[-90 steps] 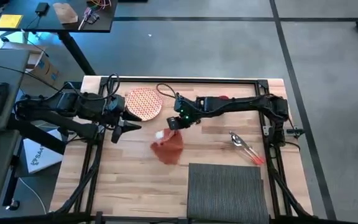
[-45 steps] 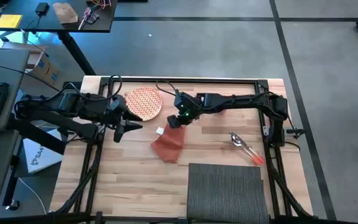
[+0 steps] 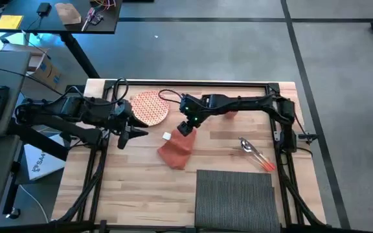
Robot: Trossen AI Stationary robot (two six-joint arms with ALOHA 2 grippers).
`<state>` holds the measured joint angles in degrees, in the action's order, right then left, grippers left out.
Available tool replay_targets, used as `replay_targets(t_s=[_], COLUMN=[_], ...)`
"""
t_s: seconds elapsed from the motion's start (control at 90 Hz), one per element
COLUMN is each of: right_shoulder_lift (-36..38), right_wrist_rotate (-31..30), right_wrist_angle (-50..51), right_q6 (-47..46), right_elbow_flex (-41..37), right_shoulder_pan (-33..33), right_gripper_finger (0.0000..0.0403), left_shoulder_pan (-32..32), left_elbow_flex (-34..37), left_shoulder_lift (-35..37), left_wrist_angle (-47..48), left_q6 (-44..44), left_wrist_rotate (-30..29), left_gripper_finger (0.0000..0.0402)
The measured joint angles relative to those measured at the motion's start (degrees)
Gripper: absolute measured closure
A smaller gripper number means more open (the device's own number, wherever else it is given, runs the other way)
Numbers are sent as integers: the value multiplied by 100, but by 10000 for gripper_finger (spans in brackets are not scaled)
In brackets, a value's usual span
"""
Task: Set table place
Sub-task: Fold the orange table napkin
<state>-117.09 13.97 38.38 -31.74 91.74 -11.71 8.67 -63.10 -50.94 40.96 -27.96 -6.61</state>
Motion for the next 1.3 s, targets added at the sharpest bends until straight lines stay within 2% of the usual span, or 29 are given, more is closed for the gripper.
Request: replay_targets(t_s=[0.189,0.333,0.422,0.522,0.578,0.711,0.822,0.989,1.056,1.189,1.3], right_shoulder_lift=[-407,-656,-726,-701,-643,-303,-127,-41,-39,-55,-66], right_wrist_rotate=[-282,564,833,998,1054,1213,1546,1619,1407,101,-172], right_wrist_angle=[276,263,309,391,604,1188,1885,2224,2178,2172,2143], right_q6=[250,842,1193,1468,1545,1852,2177,2942,3298,3222,3067], right_elbow_flex=[0,0,-7,59,181,757,1592,2885,3171,3239,3222], right_shoulder_pan=[-197,-280,-246,-175,-128,1,117,457,620,872,957], right_gripper_finger=[235,265,303,375,392,401,402,402,403,403,403], left_shoulder_pan=[-2,0,-2,-1,-2,-2,-16,-260,-361,-530,-615], left_elbow_flex=[1,1,1,1,1,1,1,1,1,4,195], left_shoulder_lift=[-149,-298,-392,-460,-490,-491,-491,-493,-494,-553,-651], left_wrist_angle=[-1,-13,-53,-62,-65,-74,-114,-295,-392,-458,-540], left_q6=[-541,-783,-801,-870,-894,-842,-738,-234,25,782,1327], left_wrist_rotate=[-159,-275,-362,-469,-510,-882,-1122,-447,-165,253,547], left_gripper_finger=[257,257,257,257,257,257,257,257,257,257,257])
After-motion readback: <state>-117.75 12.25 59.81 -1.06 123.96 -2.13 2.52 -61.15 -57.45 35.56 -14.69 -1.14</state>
